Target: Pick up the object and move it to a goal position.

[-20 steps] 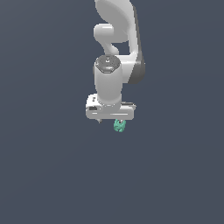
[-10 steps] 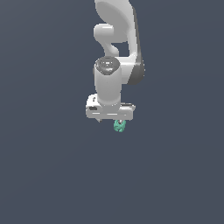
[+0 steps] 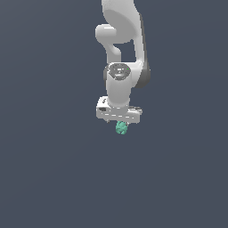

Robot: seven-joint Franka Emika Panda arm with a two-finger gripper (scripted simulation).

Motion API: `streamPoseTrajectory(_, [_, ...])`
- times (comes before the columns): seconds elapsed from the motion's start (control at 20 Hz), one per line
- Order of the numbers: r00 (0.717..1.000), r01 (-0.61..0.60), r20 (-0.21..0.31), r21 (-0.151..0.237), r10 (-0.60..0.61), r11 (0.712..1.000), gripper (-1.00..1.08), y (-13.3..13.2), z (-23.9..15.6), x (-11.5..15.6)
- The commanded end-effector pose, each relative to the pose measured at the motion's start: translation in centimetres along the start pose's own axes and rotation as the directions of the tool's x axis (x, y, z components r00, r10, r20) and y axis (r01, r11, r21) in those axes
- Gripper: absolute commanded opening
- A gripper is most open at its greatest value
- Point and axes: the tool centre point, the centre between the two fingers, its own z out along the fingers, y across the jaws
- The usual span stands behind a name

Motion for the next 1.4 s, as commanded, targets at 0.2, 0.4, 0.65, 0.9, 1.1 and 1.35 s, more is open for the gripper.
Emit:
streamPoseTrajectory(0.2, [0.997, -0.081, -0.002, -0.004, 0.081, 0.997, 1.0, -1.7, 2.3, -2.6])
streamPoseTrajectory(0.4, [0.994, -0.112, -0.003, -0.006, 0.112, 0.994, 1.0, -2.3, 3.1, -3.7])
streamPoseTrajectory(0.65, [0.991, -0.132, -0.004, -0.006, 0.132, 0.991, 1.0, -2.6, 3.7, -4.4])
streamPoseTrajectory(0.9, [0.991, -0.13, -0.003, -0.006, 0.13, 0.991, 1.0, -2.7, 3.8, -4.4])
streamPoseTrajectory(1.1, [0.991, -0.131, -0.003, -0.006, 0.131, 0.991, 1.0, -2.6, 4.9, -4.4])
streamPoseTrajectory(1.35, [0.991, -0.133, -0.003, -0.007, 0.133, 0.991, 1.0, -2.6, 7.3, -4.5])
